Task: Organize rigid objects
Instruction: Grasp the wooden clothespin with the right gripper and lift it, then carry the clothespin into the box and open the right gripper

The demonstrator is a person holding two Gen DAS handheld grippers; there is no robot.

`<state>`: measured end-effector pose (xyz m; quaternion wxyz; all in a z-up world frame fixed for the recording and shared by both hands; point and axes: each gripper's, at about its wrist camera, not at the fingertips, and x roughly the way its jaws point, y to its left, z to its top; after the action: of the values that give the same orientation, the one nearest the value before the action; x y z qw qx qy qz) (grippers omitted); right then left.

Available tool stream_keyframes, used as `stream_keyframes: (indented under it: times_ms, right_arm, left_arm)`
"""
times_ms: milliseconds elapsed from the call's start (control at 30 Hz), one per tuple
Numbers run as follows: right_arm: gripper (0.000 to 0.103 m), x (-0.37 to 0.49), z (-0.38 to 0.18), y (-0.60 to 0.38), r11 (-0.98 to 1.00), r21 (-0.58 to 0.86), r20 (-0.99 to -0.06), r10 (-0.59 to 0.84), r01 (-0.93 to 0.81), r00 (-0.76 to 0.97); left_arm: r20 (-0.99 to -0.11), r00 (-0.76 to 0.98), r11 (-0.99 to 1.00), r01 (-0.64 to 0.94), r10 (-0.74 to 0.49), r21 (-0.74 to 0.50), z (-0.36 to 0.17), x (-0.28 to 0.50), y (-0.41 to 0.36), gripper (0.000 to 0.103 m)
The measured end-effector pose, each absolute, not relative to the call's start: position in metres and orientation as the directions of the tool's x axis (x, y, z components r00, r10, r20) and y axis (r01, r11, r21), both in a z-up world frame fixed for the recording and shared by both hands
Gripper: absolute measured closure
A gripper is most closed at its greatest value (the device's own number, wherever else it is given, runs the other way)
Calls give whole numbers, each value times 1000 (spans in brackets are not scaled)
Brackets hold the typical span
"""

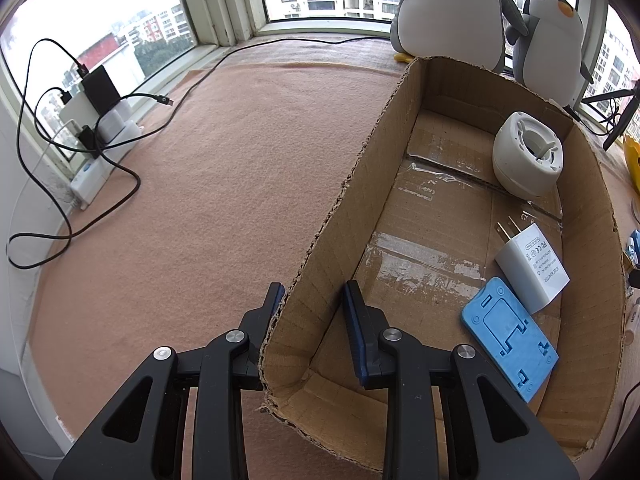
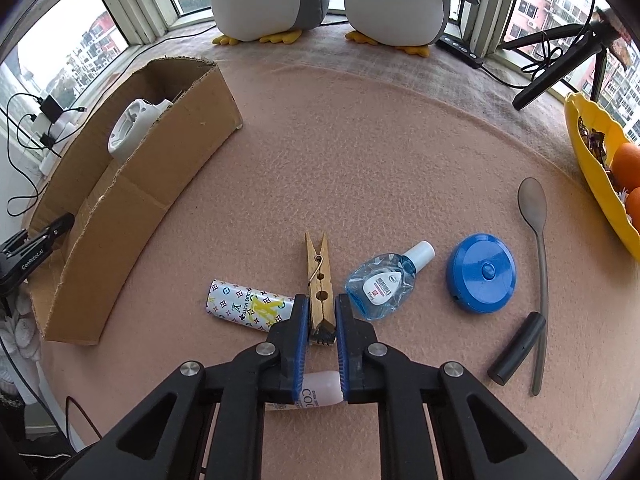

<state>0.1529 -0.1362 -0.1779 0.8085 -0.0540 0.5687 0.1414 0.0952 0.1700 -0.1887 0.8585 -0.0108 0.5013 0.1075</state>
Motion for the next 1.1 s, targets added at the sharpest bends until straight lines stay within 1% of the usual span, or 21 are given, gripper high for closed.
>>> stream_keyframes:
  times_ms: [433,600,733,933,1100]
  right_arm:
    - [92,145,-163,-129,958,31,-913,144,-286,382]
    - [92,142,-151,-126,956,34,-900,156,-291,408]
    - [92,140,-141,-119,953,7,-888,145,-302,436]
    - [92,134,-118,-99,939,43,-860,209,-341,465]
    - [92,129,-97,-65,912,90,-829,291,-401,477]
  left_arm:
    - [-863,474,977,-195,174,90,-189,95,170,76]
    - [-863,474,977,-196,174,90,-189,95,170,76]
    - [-863,475,977,-196,172,88,-189,95,170,76]
    - [-863,475,977,-196,172,87,-189,96,169,76]
    - [-863,475,977,-197,170,85,-190,96,169,76]
